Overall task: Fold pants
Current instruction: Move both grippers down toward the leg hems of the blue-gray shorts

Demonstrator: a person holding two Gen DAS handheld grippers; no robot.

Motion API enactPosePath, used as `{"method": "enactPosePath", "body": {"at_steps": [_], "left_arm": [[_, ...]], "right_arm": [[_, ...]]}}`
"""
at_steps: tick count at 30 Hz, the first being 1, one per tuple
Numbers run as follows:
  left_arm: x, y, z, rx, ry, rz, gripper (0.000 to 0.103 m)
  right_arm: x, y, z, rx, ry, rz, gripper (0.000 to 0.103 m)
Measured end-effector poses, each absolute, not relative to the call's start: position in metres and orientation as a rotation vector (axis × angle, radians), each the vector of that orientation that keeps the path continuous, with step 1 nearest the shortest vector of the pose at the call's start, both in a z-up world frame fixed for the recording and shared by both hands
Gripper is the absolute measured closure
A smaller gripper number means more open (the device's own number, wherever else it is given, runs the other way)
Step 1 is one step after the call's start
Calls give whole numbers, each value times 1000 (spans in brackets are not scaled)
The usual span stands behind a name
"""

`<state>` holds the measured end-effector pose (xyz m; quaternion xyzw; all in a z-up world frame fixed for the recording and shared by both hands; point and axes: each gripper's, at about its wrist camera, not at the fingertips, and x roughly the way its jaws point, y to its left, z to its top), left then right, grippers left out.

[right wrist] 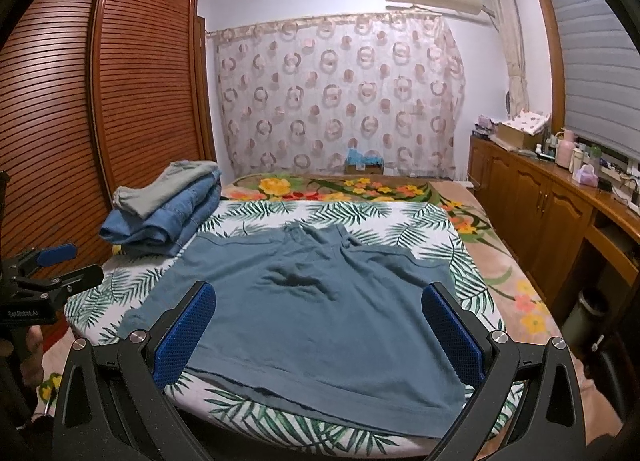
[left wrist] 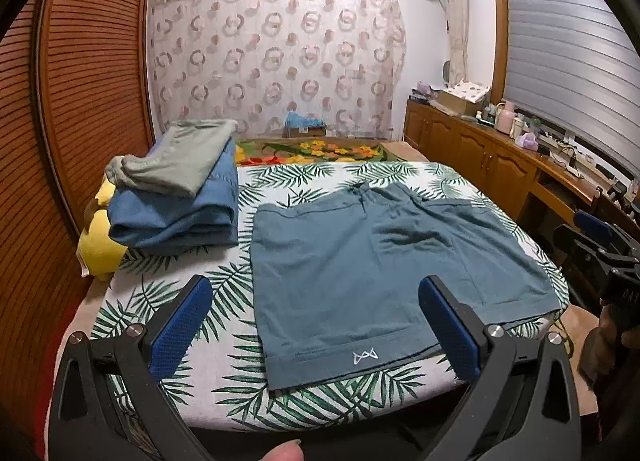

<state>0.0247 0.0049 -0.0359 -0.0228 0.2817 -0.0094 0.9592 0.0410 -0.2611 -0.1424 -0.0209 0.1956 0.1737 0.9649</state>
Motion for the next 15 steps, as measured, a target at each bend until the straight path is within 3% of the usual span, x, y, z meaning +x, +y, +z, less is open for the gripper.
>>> {"method": "enactPosePath", "body": {"at_steps": [8, 15], "left_arm": [[32, 10, -54, -48, 615, -27, 0], [44, 15, -74, -55, 671, -33, 0]], "right_arm": [[56, -275, -149, -68, 456, 327, 2], [75, -287, -149, -83, 511, 295, 10]]}}
